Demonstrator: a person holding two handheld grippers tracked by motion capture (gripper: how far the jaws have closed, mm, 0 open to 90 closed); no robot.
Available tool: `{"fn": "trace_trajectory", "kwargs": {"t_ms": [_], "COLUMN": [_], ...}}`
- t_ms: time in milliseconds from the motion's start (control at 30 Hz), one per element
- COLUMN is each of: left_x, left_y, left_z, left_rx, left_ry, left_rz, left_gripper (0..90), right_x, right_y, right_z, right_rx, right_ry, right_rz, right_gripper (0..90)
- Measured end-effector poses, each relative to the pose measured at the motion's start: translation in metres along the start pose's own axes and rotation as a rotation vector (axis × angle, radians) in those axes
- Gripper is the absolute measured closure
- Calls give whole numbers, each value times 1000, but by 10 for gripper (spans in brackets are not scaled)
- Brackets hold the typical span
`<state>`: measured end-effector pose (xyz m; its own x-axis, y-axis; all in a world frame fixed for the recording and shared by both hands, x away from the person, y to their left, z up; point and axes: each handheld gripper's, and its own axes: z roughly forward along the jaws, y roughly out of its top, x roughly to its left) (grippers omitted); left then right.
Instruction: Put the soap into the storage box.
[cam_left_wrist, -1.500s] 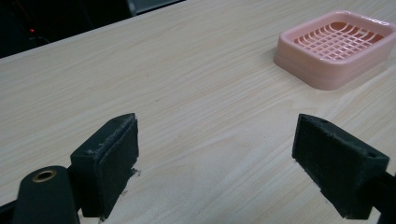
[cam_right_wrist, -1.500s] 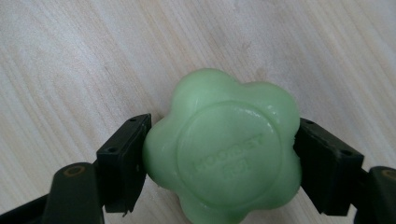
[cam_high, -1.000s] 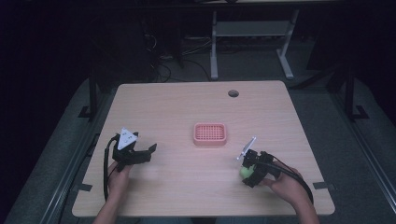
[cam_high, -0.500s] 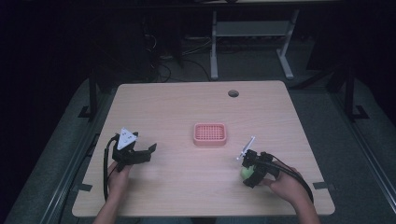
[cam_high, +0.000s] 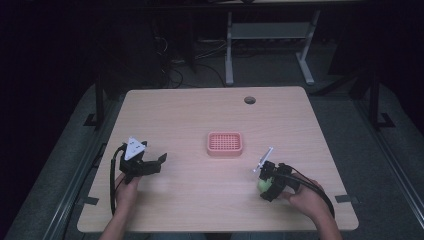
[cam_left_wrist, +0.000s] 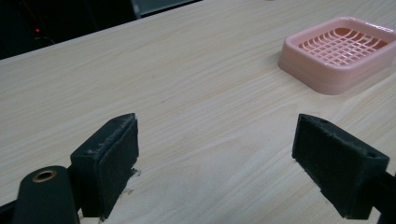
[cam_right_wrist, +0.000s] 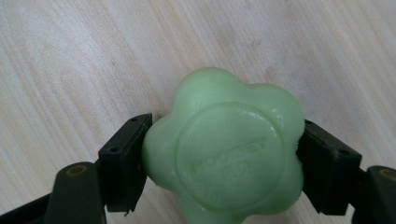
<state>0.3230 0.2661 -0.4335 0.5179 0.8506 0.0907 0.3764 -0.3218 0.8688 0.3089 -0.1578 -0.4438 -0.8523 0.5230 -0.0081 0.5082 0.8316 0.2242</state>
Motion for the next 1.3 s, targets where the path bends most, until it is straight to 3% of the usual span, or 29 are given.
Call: {"fn": "trace_trajectory", "kwargs": {"t_ms": [133,267,767,1000,1300], "left_x": [1,2,4,5,5], "left_y": [0,0,0,-1,-2], "left_z": [0,-1,-2,-1,0], "left_rx": [-7,-6,-11,-12,-2], "left_ry": [4,9,14,11,4], "left_rz": [-7,-6,-11,-31,-35], "left_gripper": [143,143,143,143,143], "right_x": [0,-1,-14,-24,-30], "right_y": [-1,5,27,39,57], "right_z": [-1,-15,-36,-47,-56], "right_rx": [-13,-68,-105,-137,-142], "right_ry": [-4,-38,-20,-6,-16], "right_rz": [-2,-9,-11,-7,-16], "right_gripper": [256,256,256,256,256]}}
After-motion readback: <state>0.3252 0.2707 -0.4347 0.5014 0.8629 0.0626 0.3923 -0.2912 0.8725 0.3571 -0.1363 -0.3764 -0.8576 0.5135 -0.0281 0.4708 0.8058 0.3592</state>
